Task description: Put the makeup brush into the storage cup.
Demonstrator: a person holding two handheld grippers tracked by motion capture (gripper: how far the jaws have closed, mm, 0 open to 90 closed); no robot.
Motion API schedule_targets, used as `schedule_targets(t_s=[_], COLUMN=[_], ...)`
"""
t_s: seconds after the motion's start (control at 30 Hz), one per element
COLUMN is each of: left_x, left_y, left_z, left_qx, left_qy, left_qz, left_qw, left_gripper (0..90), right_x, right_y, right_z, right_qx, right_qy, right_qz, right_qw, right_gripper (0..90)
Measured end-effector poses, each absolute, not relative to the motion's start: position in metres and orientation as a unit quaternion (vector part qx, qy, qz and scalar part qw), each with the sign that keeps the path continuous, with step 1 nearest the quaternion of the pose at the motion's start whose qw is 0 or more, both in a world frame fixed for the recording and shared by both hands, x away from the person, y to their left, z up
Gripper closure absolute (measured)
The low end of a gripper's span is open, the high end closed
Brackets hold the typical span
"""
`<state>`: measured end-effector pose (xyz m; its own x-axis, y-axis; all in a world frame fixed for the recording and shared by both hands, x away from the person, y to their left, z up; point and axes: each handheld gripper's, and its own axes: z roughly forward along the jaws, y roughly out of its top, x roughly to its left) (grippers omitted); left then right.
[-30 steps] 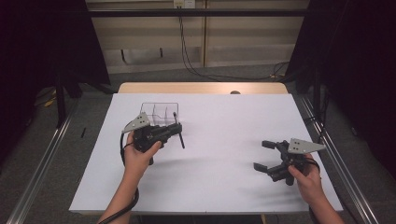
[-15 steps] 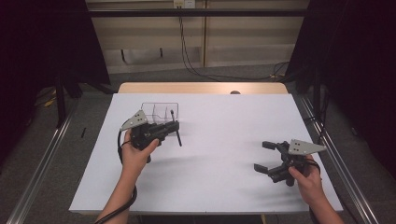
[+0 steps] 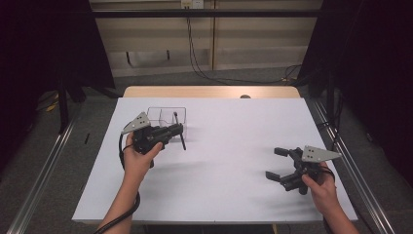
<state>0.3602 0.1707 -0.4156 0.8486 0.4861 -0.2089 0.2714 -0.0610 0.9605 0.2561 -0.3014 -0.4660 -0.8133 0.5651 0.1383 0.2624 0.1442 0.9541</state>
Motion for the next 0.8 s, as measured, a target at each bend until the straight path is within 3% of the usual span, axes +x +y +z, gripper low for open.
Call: schedule_targets(t_s=[0.8], left_x=[0.3656], left_y=[0.1806], left_z=[-0.4098], left_qx=[0.726], left_qy=[0.271], left_qz=[0.098], left_qw=[0.625], left_gripper=[83.4], right_x=[0.2555], right_y=[-0.3023], right_z=[-0.4659], right_qx=[0.278], right_qy=[0.745], right_qz=[0.592], right_qw=[0.129], right_gripper=[3.5])
